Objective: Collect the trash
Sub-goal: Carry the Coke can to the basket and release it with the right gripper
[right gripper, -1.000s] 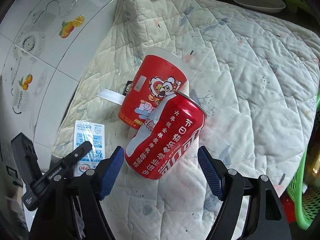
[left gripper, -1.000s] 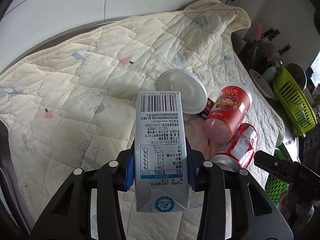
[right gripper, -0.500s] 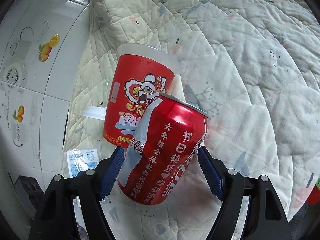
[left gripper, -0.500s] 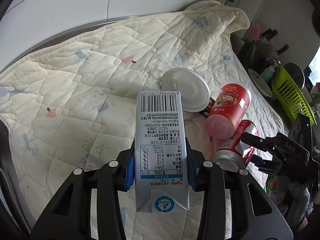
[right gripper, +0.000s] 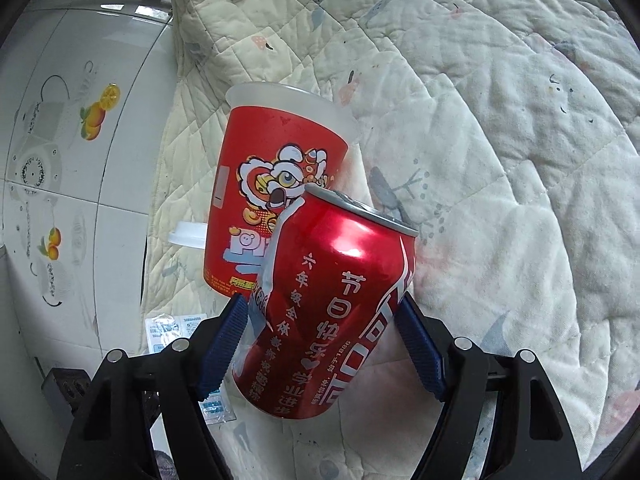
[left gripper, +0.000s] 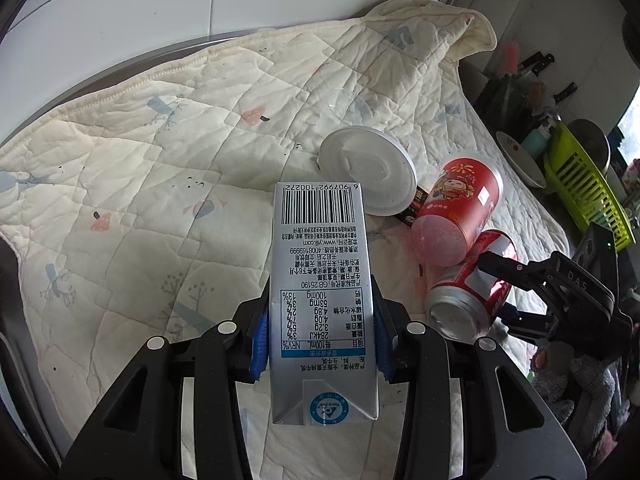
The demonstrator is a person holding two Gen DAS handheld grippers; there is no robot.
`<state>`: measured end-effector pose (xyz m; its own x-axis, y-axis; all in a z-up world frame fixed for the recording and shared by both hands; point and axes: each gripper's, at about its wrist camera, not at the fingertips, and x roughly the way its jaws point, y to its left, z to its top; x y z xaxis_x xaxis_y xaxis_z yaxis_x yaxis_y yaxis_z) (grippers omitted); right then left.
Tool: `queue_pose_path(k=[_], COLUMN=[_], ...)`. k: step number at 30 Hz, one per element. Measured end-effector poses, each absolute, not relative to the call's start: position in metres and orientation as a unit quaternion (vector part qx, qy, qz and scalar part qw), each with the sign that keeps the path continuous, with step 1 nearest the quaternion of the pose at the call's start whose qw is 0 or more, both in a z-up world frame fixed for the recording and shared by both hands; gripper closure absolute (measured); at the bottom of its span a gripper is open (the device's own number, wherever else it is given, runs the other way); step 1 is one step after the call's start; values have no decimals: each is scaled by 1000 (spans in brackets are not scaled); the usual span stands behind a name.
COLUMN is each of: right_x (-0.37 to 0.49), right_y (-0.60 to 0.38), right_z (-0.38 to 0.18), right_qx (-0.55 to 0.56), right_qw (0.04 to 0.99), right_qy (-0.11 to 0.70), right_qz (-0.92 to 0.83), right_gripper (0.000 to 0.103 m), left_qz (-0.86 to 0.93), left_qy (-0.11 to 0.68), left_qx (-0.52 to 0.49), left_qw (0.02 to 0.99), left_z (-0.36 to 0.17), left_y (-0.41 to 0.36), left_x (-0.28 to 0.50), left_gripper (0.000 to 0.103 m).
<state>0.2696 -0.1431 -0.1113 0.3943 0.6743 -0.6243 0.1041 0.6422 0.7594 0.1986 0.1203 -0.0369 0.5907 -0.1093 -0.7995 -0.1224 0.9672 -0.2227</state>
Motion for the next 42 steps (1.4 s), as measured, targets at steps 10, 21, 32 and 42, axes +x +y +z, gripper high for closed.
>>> queue_pose_path(k=[10, 21, 32, 42], right_x=[236, 179, 131, 116], right_y=[-167, -239, -341, -413], right_z=[-89, -63, -71, -104], right_qx=[349, 266, 149, 116], right_qw=[766, 825, 872, 871], right_qy=[493, 462, 460, 478], right_qz=[219, 186, 69, -22], right_gripper=[31, 31, 31, 30], left_qz=[-15, -68, -144, -200], left_qy=[443, 431, 432, 440], left_qx=[-119, -96, -66, -35], left_qw=[888, 895, 888, 875], left_z=[-25, -9, -2, -4], left_y=[101, 40, -54, -134], left_x=[186, 171, 169, 169], left_gripper=[62, 62, 62, 62])
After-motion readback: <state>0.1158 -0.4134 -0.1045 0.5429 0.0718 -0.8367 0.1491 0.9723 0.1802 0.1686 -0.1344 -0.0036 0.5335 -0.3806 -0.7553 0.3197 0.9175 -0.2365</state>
